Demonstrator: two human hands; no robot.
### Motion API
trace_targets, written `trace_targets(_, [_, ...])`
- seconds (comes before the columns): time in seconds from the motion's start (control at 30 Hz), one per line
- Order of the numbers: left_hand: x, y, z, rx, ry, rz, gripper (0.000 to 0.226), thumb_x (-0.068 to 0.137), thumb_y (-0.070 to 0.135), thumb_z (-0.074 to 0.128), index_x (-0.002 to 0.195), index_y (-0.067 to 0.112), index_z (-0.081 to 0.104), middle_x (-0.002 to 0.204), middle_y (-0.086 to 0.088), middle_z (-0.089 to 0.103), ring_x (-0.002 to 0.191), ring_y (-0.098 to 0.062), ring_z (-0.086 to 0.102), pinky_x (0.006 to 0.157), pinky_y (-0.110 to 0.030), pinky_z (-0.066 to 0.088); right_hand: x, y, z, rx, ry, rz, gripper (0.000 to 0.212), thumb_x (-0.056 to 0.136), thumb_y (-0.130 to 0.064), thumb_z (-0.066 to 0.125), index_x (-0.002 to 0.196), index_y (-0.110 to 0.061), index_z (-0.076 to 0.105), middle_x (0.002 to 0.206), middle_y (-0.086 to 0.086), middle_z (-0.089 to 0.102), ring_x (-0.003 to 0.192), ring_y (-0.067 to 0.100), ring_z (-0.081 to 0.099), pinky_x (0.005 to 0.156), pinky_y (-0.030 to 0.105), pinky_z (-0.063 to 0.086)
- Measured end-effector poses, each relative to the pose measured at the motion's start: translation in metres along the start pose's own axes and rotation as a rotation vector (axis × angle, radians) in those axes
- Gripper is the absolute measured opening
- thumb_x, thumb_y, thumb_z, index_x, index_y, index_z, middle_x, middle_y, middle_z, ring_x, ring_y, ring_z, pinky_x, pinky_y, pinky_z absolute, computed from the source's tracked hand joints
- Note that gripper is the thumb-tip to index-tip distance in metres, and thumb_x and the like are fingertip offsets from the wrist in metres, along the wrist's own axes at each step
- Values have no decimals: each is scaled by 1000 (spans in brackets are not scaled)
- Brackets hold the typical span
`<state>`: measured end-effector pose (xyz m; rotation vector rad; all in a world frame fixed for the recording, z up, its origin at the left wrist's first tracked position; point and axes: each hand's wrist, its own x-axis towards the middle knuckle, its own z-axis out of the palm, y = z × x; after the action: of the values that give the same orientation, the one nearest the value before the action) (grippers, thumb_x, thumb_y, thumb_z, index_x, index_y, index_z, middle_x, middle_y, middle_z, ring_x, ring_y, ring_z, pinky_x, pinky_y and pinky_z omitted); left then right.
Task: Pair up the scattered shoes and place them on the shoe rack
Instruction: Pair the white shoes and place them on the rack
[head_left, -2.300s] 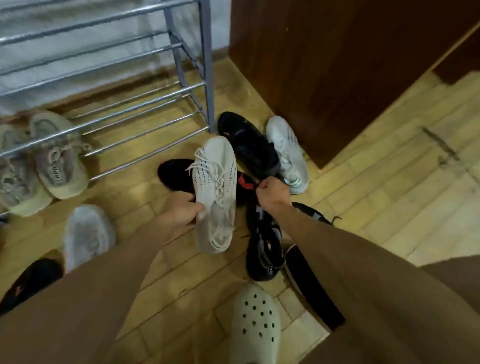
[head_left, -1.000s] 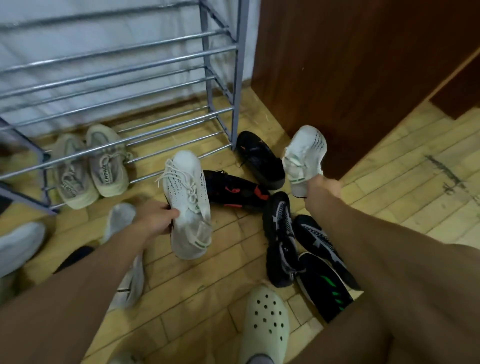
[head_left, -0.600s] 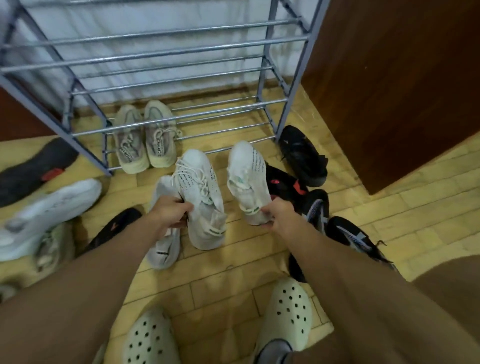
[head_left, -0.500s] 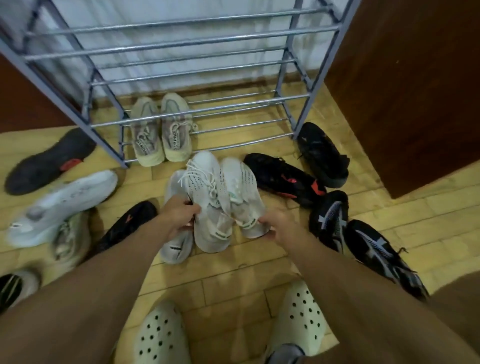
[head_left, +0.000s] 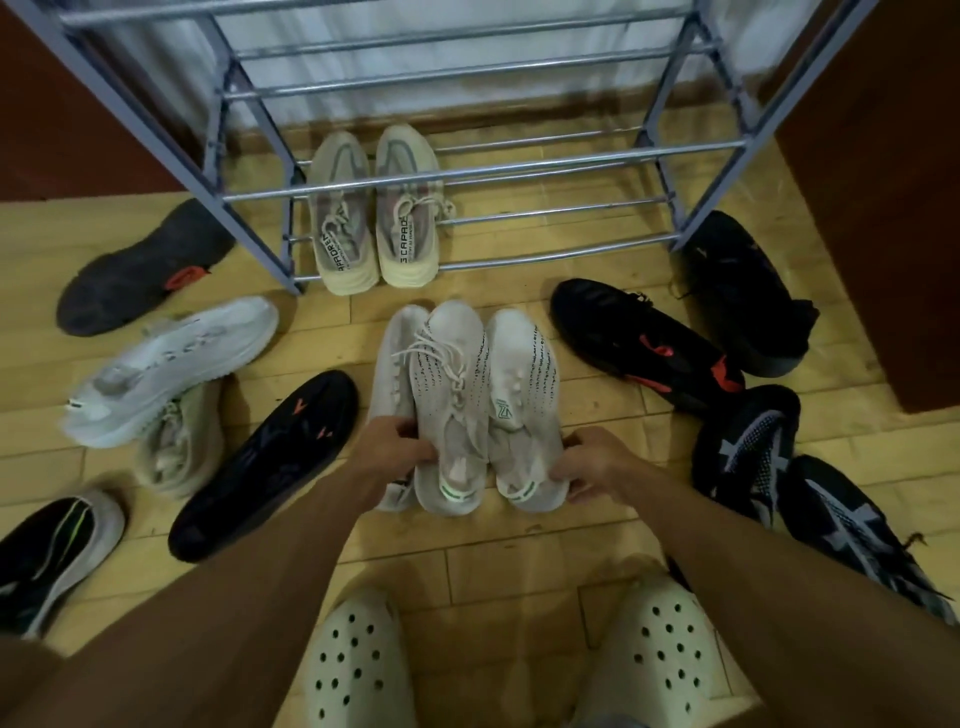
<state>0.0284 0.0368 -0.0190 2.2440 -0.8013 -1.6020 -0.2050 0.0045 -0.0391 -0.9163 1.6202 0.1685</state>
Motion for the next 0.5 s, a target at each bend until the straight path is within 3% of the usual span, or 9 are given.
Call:
trace_targets(0.17, [-11,13,-8,-8,-51,-11,42,89,5,61,130,6,53,110,-13,60,96,-34,61,75,-44,57,-9,-13,-25,-40,69,-22,30,76,5,70,106,10,64,100,22,69,84,35,71,74,41,61])
trace_targets(0.3, [-18,37,-5,-31,-78,41,33,89,6,62,121,-1,59,104,-18,67,87,-32,67,65,-41,61,-24,-18,-51,-20,141,0,7,79,8,69,83,7,64,84,22,68,70,32,69,57,35,61])
trace_targets(0.4, [-19,63,4,-79,-55,103,28,89,5,60,116,-4,61,105,-21,66,88,-32,67,75,-49,60,-29,-16,-74,56,206,1,27,78,12,63,59,-1,50,58,14,55,55,25,60,51,31,54])
trace_targets(0.47, [-19,81,7,-76,-29,140,33,87,4,62,120,-2,61,110,-21,67,94,-34,67,78,-51,59,-33,-17,-91,61,251,-26,20,75,13,61,63,1,51,64,17,59,59,27,64,50,32,57])
trace_targets(0.5, [-16,90,9,-71,-27,156,40,85,3,65,125,0,59,111,-18,67,95,-32,68,78,-50,59,-35,-20,-100,77,269,-45,14,73,14,62,70,2,56,73,20,63,67,31,68,57,37,61])
